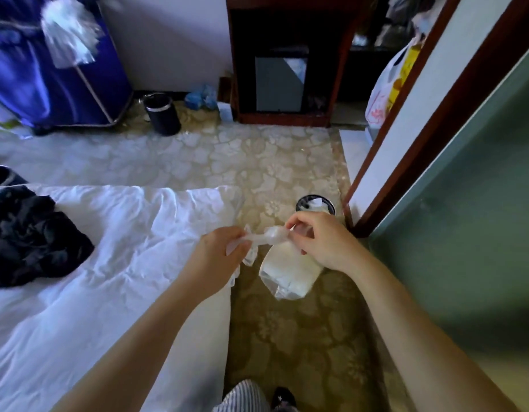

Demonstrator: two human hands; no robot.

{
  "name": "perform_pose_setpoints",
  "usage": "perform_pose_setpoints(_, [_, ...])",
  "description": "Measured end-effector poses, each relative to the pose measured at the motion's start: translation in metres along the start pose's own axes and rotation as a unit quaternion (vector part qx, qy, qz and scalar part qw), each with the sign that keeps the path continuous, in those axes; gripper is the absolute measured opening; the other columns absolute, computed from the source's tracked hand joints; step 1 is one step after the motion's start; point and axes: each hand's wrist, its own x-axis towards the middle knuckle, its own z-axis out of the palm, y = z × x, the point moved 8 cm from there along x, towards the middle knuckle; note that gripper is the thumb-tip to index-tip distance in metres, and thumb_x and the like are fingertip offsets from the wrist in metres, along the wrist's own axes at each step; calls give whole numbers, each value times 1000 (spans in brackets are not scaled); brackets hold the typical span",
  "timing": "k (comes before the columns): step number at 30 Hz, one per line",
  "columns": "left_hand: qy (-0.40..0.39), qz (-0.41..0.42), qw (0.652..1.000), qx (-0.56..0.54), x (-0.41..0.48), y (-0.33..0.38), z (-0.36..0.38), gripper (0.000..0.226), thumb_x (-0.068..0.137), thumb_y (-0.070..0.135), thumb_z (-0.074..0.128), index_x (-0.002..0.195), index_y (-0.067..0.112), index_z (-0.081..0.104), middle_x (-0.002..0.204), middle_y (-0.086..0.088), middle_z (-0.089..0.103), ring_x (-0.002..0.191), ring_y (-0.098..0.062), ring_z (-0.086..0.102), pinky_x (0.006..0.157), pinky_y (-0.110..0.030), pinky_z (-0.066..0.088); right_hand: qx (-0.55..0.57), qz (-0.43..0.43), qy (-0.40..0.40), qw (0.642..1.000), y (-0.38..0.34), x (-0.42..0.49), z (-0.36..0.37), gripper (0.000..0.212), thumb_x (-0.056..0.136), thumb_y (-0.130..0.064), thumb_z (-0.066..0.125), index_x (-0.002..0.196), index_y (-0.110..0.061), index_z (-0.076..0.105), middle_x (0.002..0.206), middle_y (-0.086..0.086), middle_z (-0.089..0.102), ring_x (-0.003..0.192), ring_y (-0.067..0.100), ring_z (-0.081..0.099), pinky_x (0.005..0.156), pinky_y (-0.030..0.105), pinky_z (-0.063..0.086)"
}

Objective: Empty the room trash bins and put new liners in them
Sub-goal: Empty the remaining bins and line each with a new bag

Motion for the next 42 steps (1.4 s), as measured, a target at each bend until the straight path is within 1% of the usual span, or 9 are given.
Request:
perform_pose_setpoints(4, [31, 15, 999, 8, 69, 10, -20, 14, 94, 18, 55, 98, 11, 67, 81, 8, 61, 71, 5, 52, 65, 0, 37, 12, -28, -7, 1000, -8, 67, -36, 15, 95, -28, 55, 107, -22, 62, 92, -14, 60, 75, 11, 66, 77, 29, 56])
perform_pose_setpoints(8, [52, 27, 998, -1, 147, 6, -46, 9, 93, 16, 57, 90, 14, 66, 73, 14, 58, 70, 5, 55, 68, -3, 38, 20, -52, 2, 998, -18, 142, -67, 15, 95, -25, 54, 106, -19, 63, 89, -12, 60, 74, 9, 65, 77, 28, 53])
perform_pose_setpoints(14, [8, 37, 999, 4, 291, -17, -88, 17, 93, 20, 56, 78, 29, 57, 75, 8, 61, 75, -10, 58, 71, -27, 46, 7, -74, 6, 997, -38, 286, -109, 9, 95, -22, 54, 96, -27, 61, 85, -9, 63, 70, 8, 64, 72, 29, 52])
perform_pose_setpoints(17, [7, 42, 999, 29, 360, -20, -117, 24, 93, 23, 54, 73, 36, 52, 71, 10, 58, 70, -4, 55, 64, -21, 40, 0, -85, 6, 996, -51, 360, -131, 8, 95, -24, 53, 95, -28, 61, 82, -8, 64, 69, 12, 64, 65, 28, 50])
perform_pose_setpoints(20, [32, 37, 998, 46, 420, -29, -144, 17, 94, 24, 54, 78, 30, 56, 71, 10, 57, 69, -3, 53, 62, -19, 38, -9, -101, 2, 995, -65, 430, -147, 9, 95, -23, 52, 94, -26, 61, 77, -11, 62, 63, 5, 61, 60, 23, 45])
perform_pose_setpoints(26, [67, -17, 997, 41, 532, -74, -183, 8, 93, 24, 54, 88, 26, 60, 75, 15, 57, 72, -1, 53, 65, -20, 40, -24, -134, -46, 990, -83, 573, -159, 11, 96, -24, 51, 97, -25, 61, 76, -17, 58, 64, 0, 60, 58, 16, 40])
perform_pose_setpoints(29, [101, -51, 993, 40, 583, -100, -201, 8, 94, 25, 54, 89, 26, 61, 79, 18, 58, 76, 2, 55, 69, -19, 43, -28, -160, -81, 983, -92, 645, -158, 10, 96, -24, 51, 97, -24, 61, 75, -16, 57, 67, 4, 62, 63, 19, 44])
perform_pose_setpoints(36, [166, -136, 977, 16, 694, -150, -240, 10, 94, 25, 55, 88, 27, 62, 75, 15, 61, 70, 7, 54, 61, -6, 37, -48, -213, -160, 963, -124, 812, -163, 10, 95, -26, 53, 89, -31, 58, 88, -7, 60, 70, 7, 63, 75, 29, 50])
perform_pose_setpoints(42, [213, -197, 957, -3, 750, -198, -284, 11, 94, 25, 55, 92, 25, 65, 83, 10, 66, 78, -6, 61, 66, -15, 45, -46, -244, -219, 943, -164, 914, -143, 9, 93, -31, 56, 87, -36, 58, 93, -5, 61, 73, 7, 64, 78, 31, 54])
